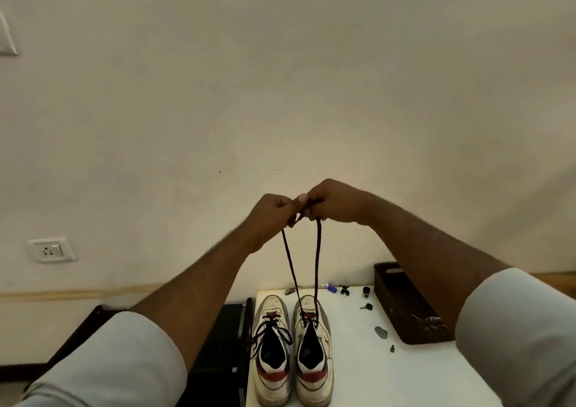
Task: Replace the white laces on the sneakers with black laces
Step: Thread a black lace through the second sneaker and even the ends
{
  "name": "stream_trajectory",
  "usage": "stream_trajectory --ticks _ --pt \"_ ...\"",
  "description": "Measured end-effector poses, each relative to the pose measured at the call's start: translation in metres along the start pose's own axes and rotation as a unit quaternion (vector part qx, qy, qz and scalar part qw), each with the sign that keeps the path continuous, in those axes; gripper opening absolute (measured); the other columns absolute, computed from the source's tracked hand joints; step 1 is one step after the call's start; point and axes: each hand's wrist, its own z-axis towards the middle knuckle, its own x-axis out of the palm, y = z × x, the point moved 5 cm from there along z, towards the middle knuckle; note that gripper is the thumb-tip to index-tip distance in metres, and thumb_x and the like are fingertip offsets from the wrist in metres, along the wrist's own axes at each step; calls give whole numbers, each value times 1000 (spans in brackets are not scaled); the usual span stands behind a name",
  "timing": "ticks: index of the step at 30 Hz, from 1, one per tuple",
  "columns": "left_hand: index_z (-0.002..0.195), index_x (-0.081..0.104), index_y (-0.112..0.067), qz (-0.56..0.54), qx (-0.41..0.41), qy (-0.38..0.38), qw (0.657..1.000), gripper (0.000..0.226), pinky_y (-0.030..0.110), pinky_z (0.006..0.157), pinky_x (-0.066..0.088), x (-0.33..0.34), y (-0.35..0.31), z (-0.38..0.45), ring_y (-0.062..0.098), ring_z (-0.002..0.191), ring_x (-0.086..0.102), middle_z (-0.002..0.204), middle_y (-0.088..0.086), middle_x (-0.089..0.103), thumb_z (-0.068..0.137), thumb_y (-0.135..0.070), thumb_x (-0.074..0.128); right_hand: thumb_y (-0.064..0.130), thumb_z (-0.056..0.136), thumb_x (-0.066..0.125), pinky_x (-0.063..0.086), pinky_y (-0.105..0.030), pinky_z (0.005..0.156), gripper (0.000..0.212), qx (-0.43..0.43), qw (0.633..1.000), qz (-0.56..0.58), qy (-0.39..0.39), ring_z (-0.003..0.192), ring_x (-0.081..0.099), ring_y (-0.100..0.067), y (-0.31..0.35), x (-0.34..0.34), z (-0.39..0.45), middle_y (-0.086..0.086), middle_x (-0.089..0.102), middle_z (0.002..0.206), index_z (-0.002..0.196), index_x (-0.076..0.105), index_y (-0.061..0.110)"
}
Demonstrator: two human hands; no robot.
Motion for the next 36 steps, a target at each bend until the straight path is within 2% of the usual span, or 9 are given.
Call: stream_trajectory --ticks 3,7,13,19,24,27,31,34,36 --pt "64 71 -6 117 78 -30 990 55 23 65 43 2 -1 -5 3 60 53 68 5 62 81 -56 59 2 89 59 49 -20 65 15 -1 991 134 -6 69 58 -8 -7 4 -11 -7 66 80 88 72 8" --pt "70 71 -11 70 97 -19 993 30 33 75 49 4 4 -9 13 81 61 88 3 66 91 -30 64 9 87 66 53 -22 68 10 1 978 201 -54 72 61 -12 -15 13 -15 -9 69 81 91 73 4" --pt "81 70 -5 -38 -108 -127 985 26 33 77 44 -40 94 -22 17 79 56 73 2 64 92 -28 63 7 83 70 52 -24 67 6 120 957 160 -210 62 61 -13 -101 16 -28 -12 70 76 87 75 4" --pt "79 71 4 118 -352 -263 891 36 34 76 46 -104 261 -71 31 83 59 91 18 67 91 -30 65 9 86 65 55 -42 81 11 283 906 76 -306 79 68 -31 -225 51 -56 -15 72 84 87 74 4" --pt "130 56 -11 375 -432 6 820 65 46 102 43 -82 351 -68 38 126 45 144 19 42 92 -62 46 8 90 55 54 -27 43 17 407 863 155 -255 57 60 -24 -292 127 -64 -15 66 86 104 64 13" --pt "141 47 -12 330 -324 63 884 56 41 104 39 -28 354 -46 36 132 41 150 17 32 95 -42 56 -6 94 46 40 -15 33 30 411 861 240 -180 40 51 -11 -298 183 -50 -8 57 73 117 55 12" --pt "126 62 -12 170 -264 70 947 30 23 45 48 38 349 -21 21 59 58 113 11 59 95 -11 57 -6 90 52 55 -25 62 35 347 921 164 -58 71 63 -16 -302 245 -21 -11 65 103 123 61 4" --pt "123 65 -10 164 -213 90 959 32 12 64 48 69 353 -5 19 87 65 124 7 60 92 -6 61 0 90 56 41 -24 100 40 312 944 98 -43 118 56 -22 -301 267 -6 -11 57 132 129 58 8" --pt "127 62 -10 194 -183 139 954 37 17 90 42 91 363 9 20 115 57 127 7 61 90 -8 63 4 92 57 31 -12 95 38 298 951 68 -53 123 51 -23 -310 279 5 -10 57 131 130 57 5"
